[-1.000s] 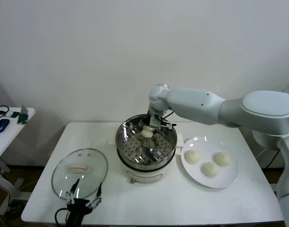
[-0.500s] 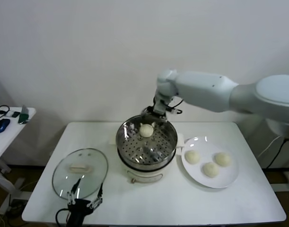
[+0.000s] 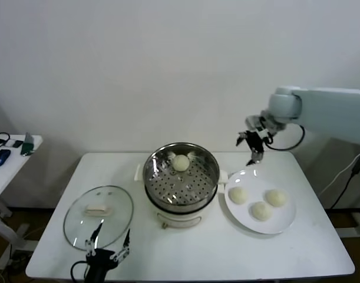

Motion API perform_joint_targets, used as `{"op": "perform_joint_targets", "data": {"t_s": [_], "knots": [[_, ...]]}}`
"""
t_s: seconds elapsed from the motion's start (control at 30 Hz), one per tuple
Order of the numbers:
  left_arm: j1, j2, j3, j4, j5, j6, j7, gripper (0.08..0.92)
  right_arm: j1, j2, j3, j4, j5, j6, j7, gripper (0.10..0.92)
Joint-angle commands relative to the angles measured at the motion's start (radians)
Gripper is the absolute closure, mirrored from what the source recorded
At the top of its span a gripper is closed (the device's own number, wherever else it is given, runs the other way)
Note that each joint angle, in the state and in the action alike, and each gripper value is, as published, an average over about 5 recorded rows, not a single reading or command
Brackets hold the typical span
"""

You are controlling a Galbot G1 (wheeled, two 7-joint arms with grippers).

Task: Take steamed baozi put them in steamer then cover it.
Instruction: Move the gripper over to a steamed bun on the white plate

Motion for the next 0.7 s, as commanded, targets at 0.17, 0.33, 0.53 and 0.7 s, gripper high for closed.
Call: {"op": "perform_joint_targets", "data": {"t_s": [0.17,0.33,0.53,0.7], "knots": [[0.019,-0.010,-0.009,-0.006,0.008,-0.005,-0.002,0.177,-0.308,-0.058,0.164,-0.045,-0.078,-0.185,0.044,0.203],[0.041,-0.023,-0.016,-0.010,0.018,-0.013,-0.005,0.177,-0.429,0.035,0.258,-0.195,-0.138,-0.151,0.026,0.203],[0.051,-0.031,-0.032,-0.011,0.017,-0.018,-0.007,0.177,-0.495,0.113,0.297,-0.285,-0.158,-0.143,0.034,0.203],[0.051,-0.033,-0.044,-0.010,0.010,-0.021,-0.008,0.177,-0.526,0.147,0.305,-0.313,-0.167,-0.147,0.035,0.203]]}}
